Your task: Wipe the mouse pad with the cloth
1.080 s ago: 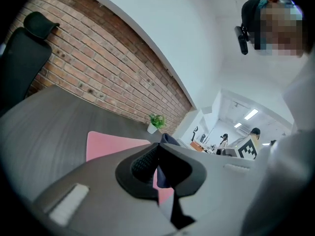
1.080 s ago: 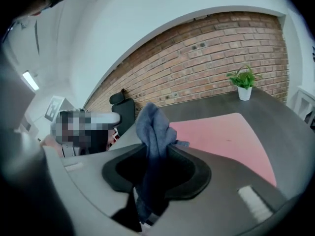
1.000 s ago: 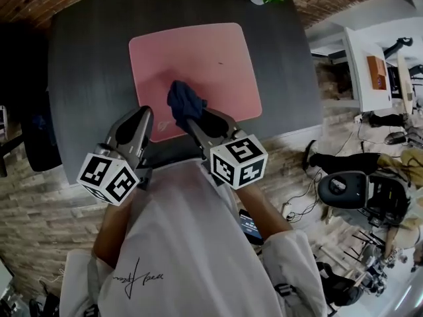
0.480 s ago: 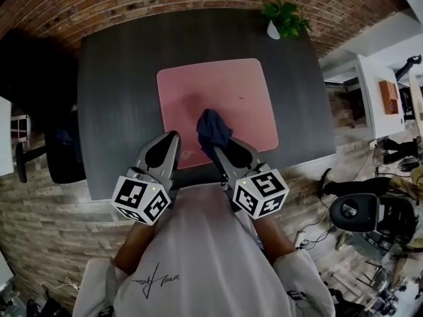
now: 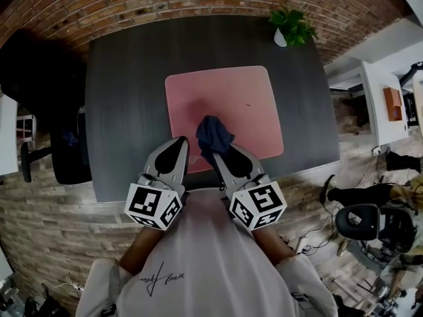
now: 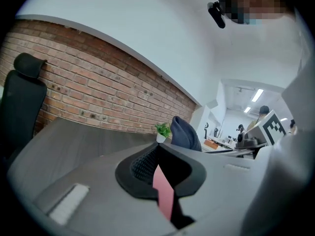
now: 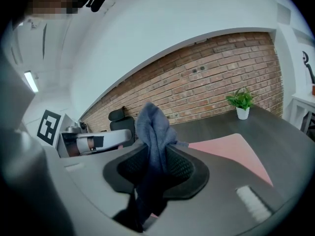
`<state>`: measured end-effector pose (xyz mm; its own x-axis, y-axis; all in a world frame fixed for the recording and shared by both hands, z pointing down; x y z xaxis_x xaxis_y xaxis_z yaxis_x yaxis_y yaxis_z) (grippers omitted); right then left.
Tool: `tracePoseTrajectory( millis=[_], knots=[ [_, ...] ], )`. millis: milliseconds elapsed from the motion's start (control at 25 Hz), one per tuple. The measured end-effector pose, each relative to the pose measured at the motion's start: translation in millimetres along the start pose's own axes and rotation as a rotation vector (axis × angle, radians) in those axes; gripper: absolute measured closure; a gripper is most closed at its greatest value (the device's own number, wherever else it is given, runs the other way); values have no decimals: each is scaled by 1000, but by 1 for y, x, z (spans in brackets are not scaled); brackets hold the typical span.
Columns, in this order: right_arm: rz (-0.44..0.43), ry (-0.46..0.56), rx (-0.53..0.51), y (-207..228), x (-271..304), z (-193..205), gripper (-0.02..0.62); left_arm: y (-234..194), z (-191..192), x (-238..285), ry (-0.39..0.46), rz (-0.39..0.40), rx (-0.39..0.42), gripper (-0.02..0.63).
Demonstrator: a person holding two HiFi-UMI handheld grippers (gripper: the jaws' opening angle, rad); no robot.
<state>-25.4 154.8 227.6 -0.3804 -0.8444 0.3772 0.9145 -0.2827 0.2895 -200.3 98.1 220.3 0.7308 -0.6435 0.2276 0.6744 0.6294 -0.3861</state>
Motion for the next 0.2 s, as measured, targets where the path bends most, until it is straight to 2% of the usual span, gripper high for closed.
tracePoseTrajectory(
  millis=[200],
  knots=[
    [54, 23, -83, -6, -4, -3, 486, -3, 4, -5, 29, -70, 17, 603]
  ],
)
Point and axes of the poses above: the fingertips, and each gripper's own axes: x forward along the fingers, y to its right, z out of its underside, the point moved 9 cm from there along -x, backward along the fingers, and after that the axes turned 3 degrees about -x, right-handed, at the moved point
